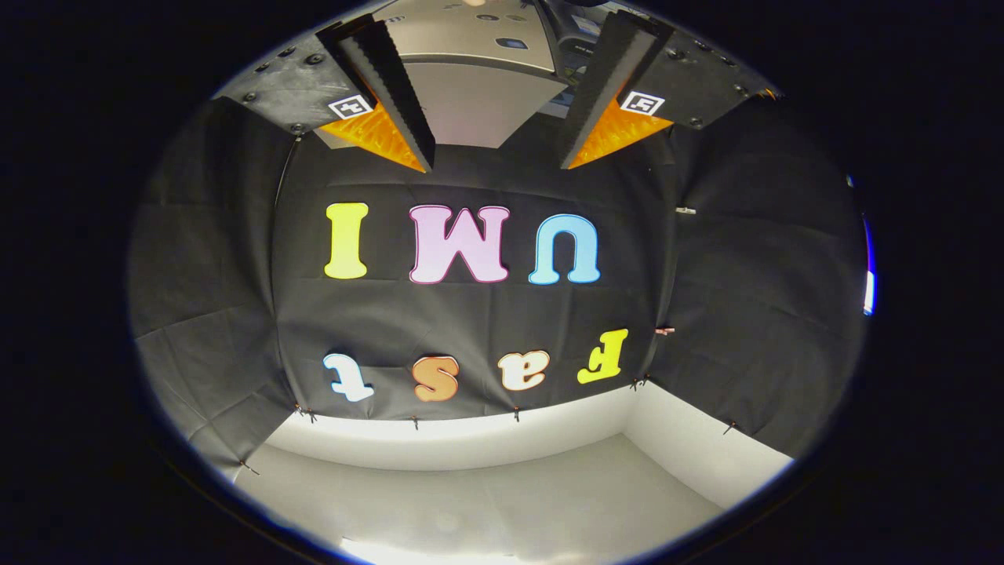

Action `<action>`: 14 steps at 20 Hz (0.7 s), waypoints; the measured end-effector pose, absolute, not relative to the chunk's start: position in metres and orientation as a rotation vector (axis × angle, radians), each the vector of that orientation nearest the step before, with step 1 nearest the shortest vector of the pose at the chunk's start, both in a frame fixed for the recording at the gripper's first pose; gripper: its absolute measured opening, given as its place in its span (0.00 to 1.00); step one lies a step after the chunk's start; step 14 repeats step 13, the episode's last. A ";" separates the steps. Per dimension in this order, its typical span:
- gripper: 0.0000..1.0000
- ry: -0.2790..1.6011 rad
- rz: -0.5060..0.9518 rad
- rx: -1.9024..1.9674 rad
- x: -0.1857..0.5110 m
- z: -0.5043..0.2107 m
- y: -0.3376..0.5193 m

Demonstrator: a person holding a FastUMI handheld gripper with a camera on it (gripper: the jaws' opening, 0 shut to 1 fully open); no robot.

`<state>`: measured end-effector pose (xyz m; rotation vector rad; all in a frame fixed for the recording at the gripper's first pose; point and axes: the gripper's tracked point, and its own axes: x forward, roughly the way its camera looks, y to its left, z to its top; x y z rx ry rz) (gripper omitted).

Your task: Put the clothes into the washing machine and then close the washing machine lid.

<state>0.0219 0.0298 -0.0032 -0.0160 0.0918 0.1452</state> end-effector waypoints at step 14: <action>0.99 0.104 0.151 -0.018 0.032 -0.013 0.026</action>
